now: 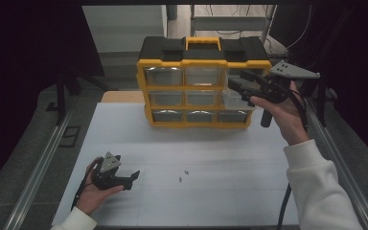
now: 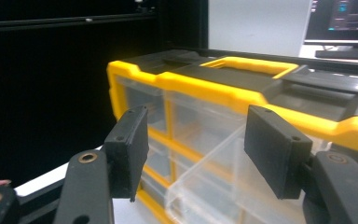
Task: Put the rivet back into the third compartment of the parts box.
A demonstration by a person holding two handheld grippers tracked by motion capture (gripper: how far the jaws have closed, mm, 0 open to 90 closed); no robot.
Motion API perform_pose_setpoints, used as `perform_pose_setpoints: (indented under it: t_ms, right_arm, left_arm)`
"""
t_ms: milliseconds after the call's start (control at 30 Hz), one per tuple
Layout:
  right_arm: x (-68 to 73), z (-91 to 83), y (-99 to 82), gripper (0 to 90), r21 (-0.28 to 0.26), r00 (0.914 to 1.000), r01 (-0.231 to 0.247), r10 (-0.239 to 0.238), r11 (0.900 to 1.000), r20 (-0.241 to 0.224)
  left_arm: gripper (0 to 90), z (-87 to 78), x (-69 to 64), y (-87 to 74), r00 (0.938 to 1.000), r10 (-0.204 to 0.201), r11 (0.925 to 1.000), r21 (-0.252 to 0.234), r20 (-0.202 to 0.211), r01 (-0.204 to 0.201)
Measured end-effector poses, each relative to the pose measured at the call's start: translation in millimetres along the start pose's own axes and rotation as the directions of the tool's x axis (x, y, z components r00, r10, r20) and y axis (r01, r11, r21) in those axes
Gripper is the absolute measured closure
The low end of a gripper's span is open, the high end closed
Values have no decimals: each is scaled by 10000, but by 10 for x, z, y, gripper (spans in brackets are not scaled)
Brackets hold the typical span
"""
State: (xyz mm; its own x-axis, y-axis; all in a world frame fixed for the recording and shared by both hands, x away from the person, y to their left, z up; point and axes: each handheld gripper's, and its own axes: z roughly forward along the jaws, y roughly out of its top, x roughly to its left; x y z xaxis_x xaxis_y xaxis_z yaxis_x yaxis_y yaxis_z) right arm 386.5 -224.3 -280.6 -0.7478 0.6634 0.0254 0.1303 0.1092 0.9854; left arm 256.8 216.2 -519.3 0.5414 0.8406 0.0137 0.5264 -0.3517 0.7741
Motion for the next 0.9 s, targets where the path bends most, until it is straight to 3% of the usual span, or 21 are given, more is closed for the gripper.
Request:
perform_pose_setpoints:
  t_ms: [433, 900]
  right_arm:
    - [237, -16, -96, 392, -123, 9890, -51, 32, 9999, -1482]
    - [457, -6, -295, 390, 112, 9728, 13, 13, 9999, -2318]
  left_arm:
    - [83, -5, 0, 0, 10000, 0, 10000, -18, -15, 0]
    - [83, -6, -3, 1, 10000, -1, 10000, -36, -12, 1]
